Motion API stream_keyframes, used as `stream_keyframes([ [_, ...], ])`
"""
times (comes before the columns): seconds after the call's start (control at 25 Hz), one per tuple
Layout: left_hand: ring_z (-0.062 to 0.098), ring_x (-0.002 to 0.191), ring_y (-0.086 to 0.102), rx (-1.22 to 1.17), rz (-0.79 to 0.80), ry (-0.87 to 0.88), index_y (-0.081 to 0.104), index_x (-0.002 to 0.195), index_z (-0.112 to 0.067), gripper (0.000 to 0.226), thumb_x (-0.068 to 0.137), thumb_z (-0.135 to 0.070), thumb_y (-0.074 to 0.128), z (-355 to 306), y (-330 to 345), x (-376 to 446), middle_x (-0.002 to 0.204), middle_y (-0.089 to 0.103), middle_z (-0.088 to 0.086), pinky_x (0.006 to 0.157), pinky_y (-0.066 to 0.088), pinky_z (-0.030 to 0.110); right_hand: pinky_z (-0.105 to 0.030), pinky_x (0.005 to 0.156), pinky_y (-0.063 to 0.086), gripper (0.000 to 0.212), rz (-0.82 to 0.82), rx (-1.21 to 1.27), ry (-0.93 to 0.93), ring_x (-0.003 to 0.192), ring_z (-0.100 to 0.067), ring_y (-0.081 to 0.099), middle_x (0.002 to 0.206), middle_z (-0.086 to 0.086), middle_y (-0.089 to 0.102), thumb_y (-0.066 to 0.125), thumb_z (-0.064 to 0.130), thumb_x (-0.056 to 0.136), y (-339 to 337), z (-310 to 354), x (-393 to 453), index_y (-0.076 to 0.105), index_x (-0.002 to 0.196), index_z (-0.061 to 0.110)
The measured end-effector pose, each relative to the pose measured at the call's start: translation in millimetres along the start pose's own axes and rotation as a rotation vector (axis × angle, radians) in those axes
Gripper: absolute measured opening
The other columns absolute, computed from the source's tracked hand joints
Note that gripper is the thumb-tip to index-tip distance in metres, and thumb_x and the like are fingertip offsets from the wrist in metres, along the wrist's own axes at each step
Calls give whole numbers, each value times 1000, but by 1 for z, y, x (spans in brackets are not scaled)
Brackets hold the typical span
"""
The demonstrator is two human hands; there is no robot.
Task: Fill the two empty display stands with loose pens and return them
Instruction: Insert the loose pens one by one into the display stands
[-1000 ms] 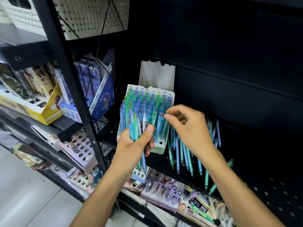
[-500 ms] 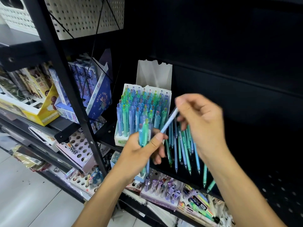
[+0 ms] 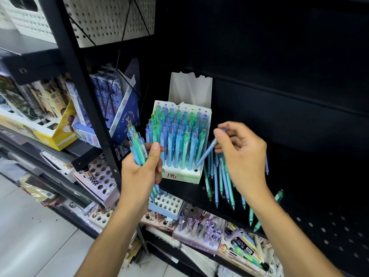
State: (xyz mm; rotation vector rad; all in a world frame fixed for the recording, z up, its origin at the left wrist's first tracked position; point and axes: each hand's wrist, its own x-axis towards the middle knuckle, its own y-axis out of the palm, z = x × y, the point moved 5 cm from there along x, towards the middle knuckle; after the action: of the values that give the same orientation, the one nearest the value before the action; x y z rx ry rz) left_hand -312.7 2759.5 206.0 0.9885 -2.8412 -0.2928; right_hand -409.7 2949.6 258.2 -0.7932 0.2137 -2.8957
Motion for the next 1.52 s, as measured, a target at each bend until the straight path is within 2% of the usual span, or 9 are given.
stream_keyframes([
  [0.32, 14, 53, 36, 54, -180, 19, 70, 95, -17, 17, 96, -33, 62, 10, -17, 6, 63, 48, -2, 57, 33, 31, -15, 69, 49, 29, 137, -321, 6, 77, -2, 60, 92, 12, 63, 75, 33, 85, 22, -4, -11, 66, 108, 18],
  [0.52, 23, 77, 59, 178, -183, -8, 68, 116, -30, 19, 100, -28, 58, 13, -29, 16, 78, 61, 1, 76, 54, 44, -40, 113, 37, 98, 287, -132, 511, 140, -11, 36, 159, 11, 27, 73, 63, 73, 25, -31, -36, 19, 152, 40],
  [0.68, 12, 42, 37, 157, 0, -222, 59, 132, -22, 32, 101, -27, 56, 31, -31, 26, 48, 40, -4, 44, 36, 25, -36, 118, 25, 109, 454, -56, 692, 143, -12, 29, 162, 8, 20, 82, 43, 75, 43, -36, -57, 10, 157, 34],
  [0.76, 12, 42, 32, 131, 38, -237, 58, 134, -22, 34, 100, -26, 57, 29, -34, 27, 45, 33, -2, 44, 33, 25, -36, 117, 28, 106, 406, -63, 642, 136, -5, 35, 156, 17, 30, 84, 41, 74, 47, -32, -58, 16, 155, 38],
  [0.88, 13, 43, 30, 93, 76, -191, 62, 126, -30, 27, 100, -27, 56, 13, -26, 20, 46, 32, -1, 47, 30, 27, -16, 99, 35, 85, 342, -72, 541, 111, 12, 47, 112, 41, 42, 84, 27, 78, 39, -21, -47, 29, 138, 52],
  [1.0, 13, 43, 28, 62, 174, -117, 62, 113, -41, 20, 99, -28, 56, -7, 5, 9, 49, 31, 1, 45, 29, 24, 0, 80, 37, 72, 226, -151, 422, 95, 22, 52, 104, 40, 49, 79, 14, 82, 6, -12, -28, 40, 132, 48],
  [1.16, 12, 42, 28, 104, 302, -131, 59, 111, -42, 20, 100, -25, 58, 3, 75, 4, 47, 32, -1, 42, 29, 23, -21, 90, 49, 59, 12, -244, 355, 104, 4, 62, 110, 23, 66, 76, 11, 84, -66, -20, -13, 54, 132, 35],
  [1.36, 10, 37, 33, 154, 554, -280, 56, 110, -30, 15, 97, -27, 63, 34, 201, -29, 46, 47, 0, 43, 34, 22, -20, 88, 50, 51, -237, -230, 459, 95, 9, 64, 105, 22, 67, 74, 3, 85, -194, -47, -34, 57, 124, 31],
  [1.52, 10, 40, 35, 215, 721, -385, 61, 111, -19, 18, 95, -26, 67, 56, 282, -53, 90, 64, 8, 37, 30, 20, -40, 104, 48, 58, -374, -279, 570, 115, -14, 62, 128, 6, 65, 75, 9, 85, -271, -89, -59, 53, 138, 20],
])
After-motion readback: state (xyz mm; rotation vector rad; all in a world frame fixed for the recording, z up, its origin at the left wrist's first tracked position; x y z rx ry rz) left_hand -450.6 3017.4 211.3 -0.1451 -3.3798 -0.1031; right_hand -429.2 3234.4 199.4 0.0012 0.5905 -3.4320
